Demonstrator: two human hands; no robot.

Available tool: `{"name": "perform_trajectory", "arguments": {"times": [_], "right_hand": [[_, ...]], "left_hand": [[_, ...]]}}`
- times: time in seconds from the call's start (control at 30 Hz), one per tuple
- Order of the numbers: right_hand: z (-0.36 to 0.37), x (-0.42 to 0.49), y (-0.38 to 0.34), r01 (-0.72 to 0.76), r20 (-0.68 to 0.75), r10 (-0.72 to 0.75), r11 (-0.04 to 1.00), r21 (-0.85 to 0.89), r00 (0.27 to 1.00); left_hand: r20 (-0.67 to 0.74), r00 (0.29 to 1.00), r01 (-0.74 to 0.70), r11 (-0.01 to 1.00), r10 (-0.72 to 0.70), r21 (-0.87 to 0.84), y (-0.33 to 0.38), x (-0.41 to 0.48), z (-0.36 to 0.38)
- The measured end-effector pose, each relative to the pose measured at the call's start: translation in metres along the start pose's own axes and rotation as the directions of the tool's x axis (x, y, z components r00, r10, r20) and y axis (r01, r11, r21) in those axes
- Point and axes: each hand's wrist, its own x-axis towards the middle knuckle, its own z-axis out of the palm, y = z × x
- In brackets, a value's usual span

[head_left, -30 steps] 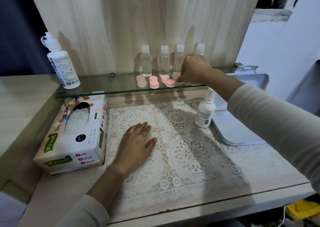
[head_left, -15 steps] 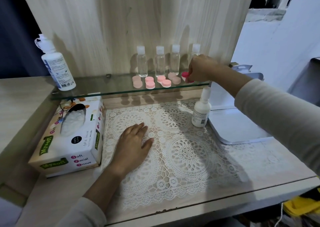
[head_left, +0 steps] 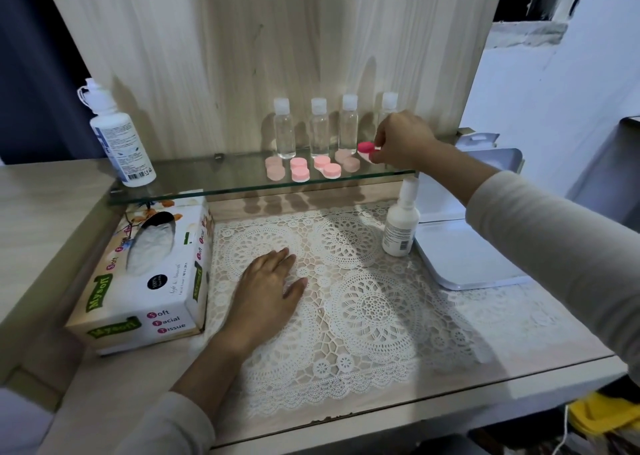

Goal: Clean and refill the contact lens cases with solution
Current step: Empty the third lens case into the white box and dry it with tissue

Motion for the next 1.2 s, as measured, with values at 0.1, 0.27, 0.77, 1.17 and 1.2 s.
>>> {"name": "perform_trajectory", "arguments": {"times": [0.1,0.27,0.77,1.17,1.2], "right_hand": [[-0.006,-0.006,-0.002,0.021,-0.036,-0.019,0.998,0.056,0.999],[-0.02,-0.029,-0.006,0.078,-0.071,-0.066,0.978,0.191,0.995],[0.04,-0.192,-0.045,0.353,0.273,-0.458,0.865,0.356,0.846],[0.055,-0.208,-0.047,0.27,0.221,-0.399,0.852,0.449,0.89],[0.055,-0.208,-0.047,0.265,0.214,-0.392,0.851,0.453,0.895]], "left_hand": [[0.012,1.0,0.008,1.0,-0.008,-0.003,0.001,0.0,-0.002],[0.101,0.995,0.019,1.0,-0.02,0.01,0.004,0.003,-0.012],[0.002,0.999,-0.049,0.951,0.053,-0.306,0.045,-0.073,-0.037],[-0.121,0.992,-0.066,0.96,0.034,-0.273,0.045,-0.078,-0.019],[-0.123,0.992,-0.072,0.959,0.04,-0.274,0.045,-0.077,-0.018]]}}
